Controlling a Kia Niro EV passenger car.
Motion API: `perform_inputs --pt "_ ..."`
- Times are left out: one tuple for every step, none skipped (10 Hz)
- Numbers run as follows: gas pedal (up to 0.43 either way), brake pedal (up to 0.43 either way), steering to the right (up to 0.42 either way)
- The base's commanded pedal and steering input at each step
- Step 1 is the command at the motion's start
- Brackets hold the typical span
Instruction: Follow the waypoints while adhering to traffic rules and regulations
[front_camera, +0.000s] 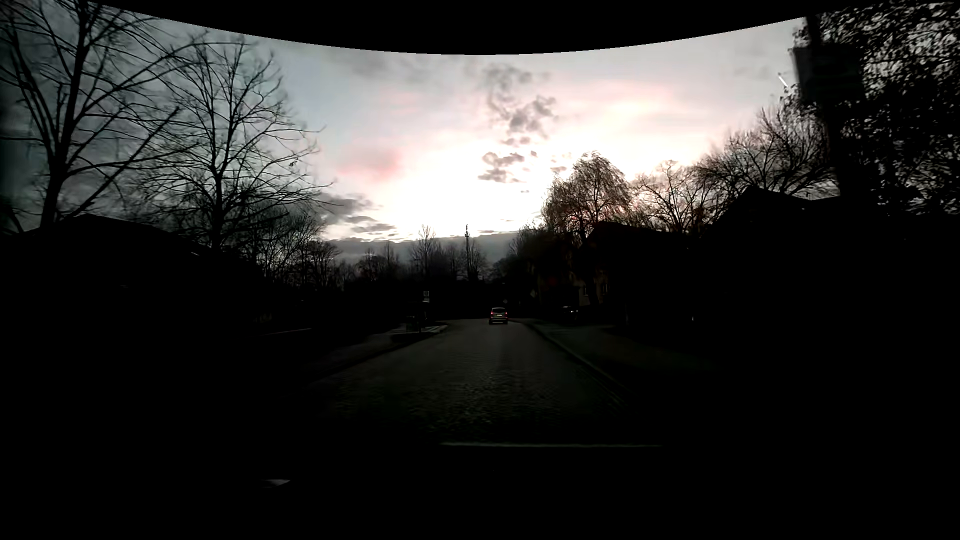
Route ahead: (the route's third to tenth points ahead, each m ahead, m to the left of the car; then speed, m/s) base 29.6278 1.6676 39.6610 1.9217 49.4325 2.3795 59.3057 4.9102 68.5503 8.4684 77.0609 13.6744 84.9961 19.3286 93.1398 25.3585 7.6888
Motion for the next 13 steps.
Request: perform_inputs --pt "0.087 0.0 0.005" --pt "0.087 0.0 0.005" --pt "0.079 0.0 0.004" --pt "0.079 0.0 0.004" --pt "0.079 0.0 0.003" --pt "0.079 0.0 0.001" --pt "0.079 0.0 0.0" --pt "0.079 0.0 -0.002" --pt "0.067 0.0 -0.003" --pt "0.067 0.0 -0.006" --pt "0.067 0.0 -0.009" --pt "0.067 0.0 -0.01" --pt "0.067 0.0 -0.01"
